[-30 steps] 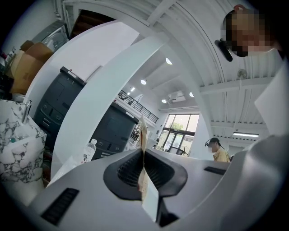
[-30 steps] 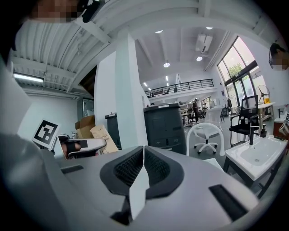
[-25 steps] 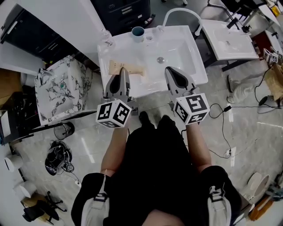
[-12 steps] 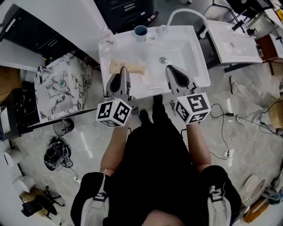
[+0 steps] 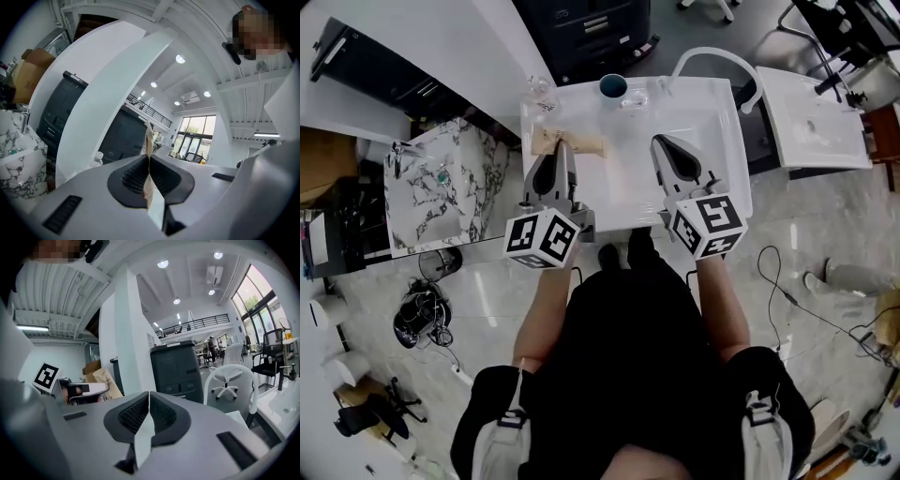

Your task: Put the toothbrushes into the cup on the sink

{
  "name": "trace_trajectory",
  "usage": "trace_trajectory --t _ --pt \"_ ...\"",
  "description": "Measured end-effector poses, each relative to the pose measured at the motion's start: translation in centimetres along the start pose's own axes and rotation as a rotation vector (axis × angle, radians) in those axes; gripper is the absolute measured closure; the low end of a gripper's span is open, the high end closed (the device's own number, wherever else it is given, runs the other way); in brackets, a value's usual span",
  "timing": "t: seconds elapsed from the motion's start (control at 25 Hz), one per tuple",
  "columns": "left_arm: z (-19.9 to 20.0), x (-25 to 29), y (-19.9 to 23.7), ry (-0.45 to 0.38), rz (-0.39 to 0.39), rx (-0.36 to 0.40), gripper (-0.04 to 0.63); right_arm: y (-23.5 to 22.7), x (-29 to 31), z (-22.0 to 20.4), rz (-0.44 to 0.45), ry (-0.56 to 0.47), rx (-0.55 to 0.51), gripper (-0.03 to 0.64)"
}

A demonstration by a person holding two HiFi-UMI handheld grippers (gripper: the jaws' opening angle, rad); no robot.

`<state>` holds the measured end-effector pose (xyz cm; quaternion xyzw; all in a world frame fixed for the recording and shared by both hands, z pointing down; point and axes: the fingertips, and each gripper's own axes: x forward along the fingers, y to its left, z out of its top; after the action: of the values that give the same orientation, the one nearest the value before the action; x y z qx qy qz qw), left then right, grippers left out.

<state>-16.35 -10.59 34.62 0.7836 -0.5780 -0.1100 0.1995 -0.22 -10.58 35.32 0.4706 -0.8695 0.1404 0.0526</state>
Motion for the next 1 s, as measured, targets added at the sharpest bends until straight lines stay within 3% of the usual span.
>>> trace_trajectory --t 0.52,1.0 --pt "-0.7 6.6 -0.5 -0.014 0.093 0.018 0.572 -6.4 4.9 0.6 0.089 0.031 0.023 0.584" --pt "-2.2 8.5 -0.6 -0.013 0.166 0.037 0.572 -9.0 6.2 -1.4 0.15 0.07 0.06 0.584"
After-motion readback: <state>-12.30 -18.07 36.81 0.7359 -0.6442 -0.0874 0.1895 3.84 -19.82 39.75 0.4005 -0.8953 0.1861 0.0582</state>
